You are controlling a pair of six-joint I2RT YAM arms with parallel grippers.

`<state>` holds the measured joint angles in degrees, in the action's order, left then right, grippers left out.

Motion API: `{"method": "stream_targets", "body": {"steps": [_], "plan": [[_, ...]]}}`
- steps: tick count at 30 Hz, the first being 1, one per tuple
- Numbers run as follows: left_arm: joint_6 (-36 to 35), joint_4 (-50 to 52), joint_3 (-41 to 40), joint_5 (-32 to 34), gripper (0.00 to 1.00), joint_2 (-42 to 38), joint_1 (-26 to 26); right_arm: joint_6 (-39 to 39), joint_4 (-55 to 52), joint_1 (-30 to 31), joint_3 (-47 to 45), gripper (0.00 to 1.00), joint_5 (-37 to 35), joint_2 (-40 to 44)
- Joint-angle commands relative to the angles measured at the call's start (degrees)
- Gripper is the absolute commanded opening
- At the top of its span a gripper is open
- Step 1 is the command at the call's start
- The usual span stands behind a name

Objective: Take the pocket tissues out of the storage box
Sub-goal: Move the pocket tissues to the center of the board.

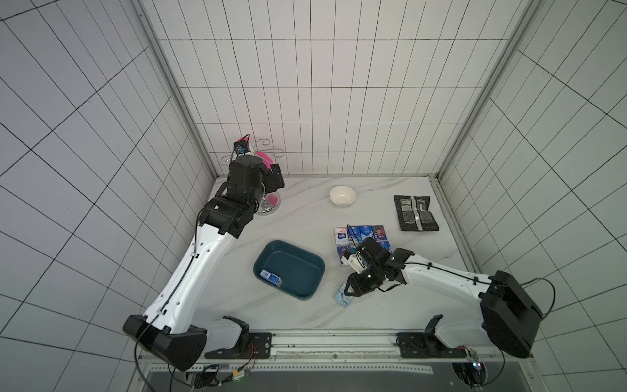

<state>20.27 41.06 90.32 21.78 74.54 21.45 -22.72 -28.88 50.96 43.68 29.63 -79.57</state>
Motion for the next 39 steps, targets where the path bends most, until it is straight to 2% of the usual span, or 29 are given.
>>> {"method": "stream_targets", "body": {"steps": [1,3,6,12,18,22,28,36,39], "plan": [[-0.4,-0.1,2.0,-0.2,0.99,0.5,0.2,0.1,0.8,-1.7,-0.9,0.34,-0.4,-2.1],[-0.3,-0.1,1.9,-0.3,0.99,0.3,0.2,0.5,-0.5,-2.6,0.1,0.43,-2.9,-3.4],[-0.2,0.0,1.6,-0.2,0.99,-0.3,0.3,1.5,-1.9,-3.1,1.8,0.5,-5.6,-3.9],[-0.1,0.1,1.2,-0.4,0.99,-1.3,0.3,2.5,-11.4,-3.2,8.9,0.54,-18.9,-0.8],[-0.7,-0.7,0.9,-0.6,0.99,-1.1,0.3,-1.9,-15.6,-1.5,9.0,0.56,-23.9,3.9],[-0.7,-0.9,1.1,-1.1,0.99,-0.5,0.3,-8.8,-13.5,4.9,6.8,0.52,-26.4,5.7],[0.2,-1.7,0.5,-2.1,0.99,-0.5,0.8,-14.9,-3.8,12.1,4.9,0.38,-25.8,5.4],[-0.1,-1.7,-0.1,-1.9,0.99,-1.7,1.6,-18.9,1.5,14.7,6.5,0.34,-31.4,-3.4],[-0.4,-1.8,0.0,-1.7,0.99,-2.3,1.6,-20.7,0.4,15.8,6.9,0.34,-36.7,-6.1]]}}
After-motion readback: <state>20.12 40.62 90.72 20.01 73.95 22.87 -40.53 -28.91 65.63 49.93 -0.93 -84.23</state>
